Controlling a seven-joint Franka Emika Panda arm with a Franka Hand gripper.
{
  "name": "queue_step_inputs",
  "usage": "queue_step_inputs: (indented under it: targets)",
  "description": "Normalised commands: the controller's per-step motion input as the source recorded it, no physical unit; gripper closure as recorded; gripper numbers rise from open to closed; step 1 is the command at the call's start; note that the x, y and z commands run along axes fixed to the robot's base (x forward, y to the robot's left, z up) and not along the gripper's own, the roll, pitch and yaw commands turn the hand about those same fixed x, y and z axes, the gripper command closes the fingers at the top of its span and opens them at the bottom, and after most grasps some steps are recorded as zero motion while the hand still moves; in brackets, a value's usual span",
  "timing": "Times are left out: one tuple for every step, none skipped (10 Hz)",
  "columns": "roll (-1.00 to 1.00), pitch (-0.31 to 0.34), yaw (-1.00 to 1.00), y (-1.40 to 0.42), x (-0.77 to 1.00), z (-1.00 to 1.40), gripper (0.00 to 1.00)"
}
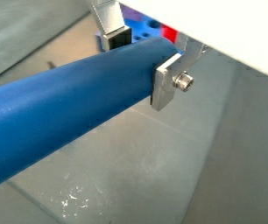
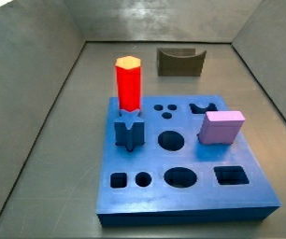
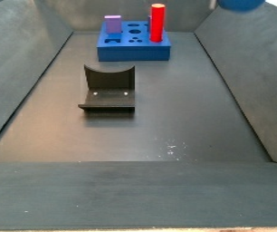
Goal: Pick up the round object. Move up. Place the round object on the fixture. Regrasp the round object. Move to above the board. Insert the round object.
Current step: Place the round object on the fixture.
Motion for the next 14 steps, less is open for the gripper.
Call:
queue_step_inputs:
  targets:
    - [-0.05,0.235,0.9,-0.29,1.0,0.25,1.0]
    - [-0.04,0.209,0.65,-0.27,1.0,0.23,1.0]
    - [-0.04,0.181,0.44,-0.25,1.0,0.22,1.0]
    - [-0.05,0.152,0.25,-0.23,1.0,0.2,1.0]
    - [-0.05,0.14,0.15,-0.21,1.0,0.19,1.0]
    - [-0.05,0.134,0.09,-0.19,1.0,0.17,1.0]
    - [-1.0,-0.035,0.01,-0.39,1.0,-0.5,1.0]
    - [-1.0,-0.034,0.0,-0.38,1.0,-0.52,1.0]
    - [-1.0,-0.042,-0.01,-0.31,1.0,-0.48,1.0]
    - [-1.0,-0.04,-0.01,-0.29,1.0,-0.42,1.0]
    - [-1.0,-0.037,-0.01,-0.25,1.0,-0.38,1.0]
    - [-1.0,-0.036,-0.01,-0.23,1.0,-0.36,1.0]
    - [-1.0,-0.033,-0.01,-0.18,1.0,-0.31,1.0]
    - [-1.0,-0.024,-0.02,-0.16,1.0,-0.27,1.0]
